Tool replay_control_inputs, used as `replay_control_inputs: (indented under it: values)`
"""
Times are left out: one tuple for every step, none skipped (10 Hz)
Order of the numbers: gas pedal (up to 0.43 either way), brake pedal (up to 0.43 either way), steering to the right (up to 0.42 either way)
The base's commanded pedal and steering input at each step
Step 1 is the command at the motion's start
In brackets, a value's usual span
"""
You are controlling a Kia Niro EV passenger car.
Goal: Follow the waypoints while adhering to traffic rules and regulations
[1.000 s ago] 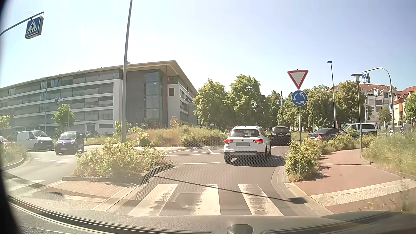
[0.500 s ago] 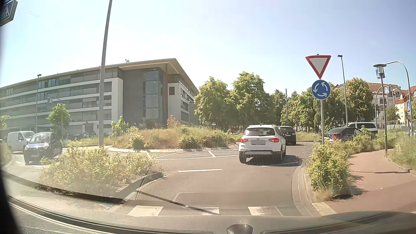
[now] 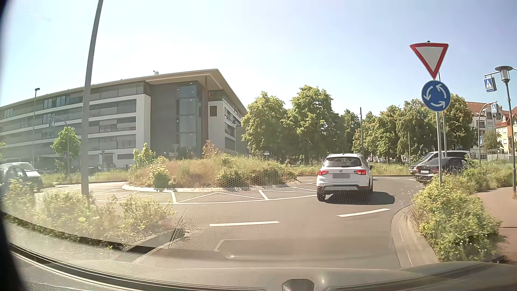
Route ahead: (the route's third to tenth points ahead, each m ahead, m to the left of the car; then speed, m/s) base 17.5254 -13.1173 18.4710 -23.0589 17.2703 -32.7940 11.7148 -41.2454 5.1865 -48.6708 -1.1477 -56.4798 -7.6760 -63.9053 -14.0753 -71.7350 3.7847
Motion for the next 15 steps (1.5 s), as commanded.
replay_control_inputs:
  values:
    - [0.0, 0.03, 0.0]
    - [0.0, 0.03, 0.007]
    - [0.0, 0.03, 0.014]
    - [0.0, 0.03, 0.027]
    - [0.0, 0.03, 0.046]
    - [0.0, 0.03, 0.063]
    - [0.0, 0.03, 0.085]
    - [0.0, 0.03, 0.103]
    - [0.0, 0.03, 0.113]
    - [0.0, 0.03, 0.122]
    - [0.0, 0.03, 0.131]
    - [0.0, 0.03, 0.142]
    - [0.0, 0.03, 0.158]
    - [0.0, 0.03, 0.176]
    - [0.0, 0.03, 0.198]
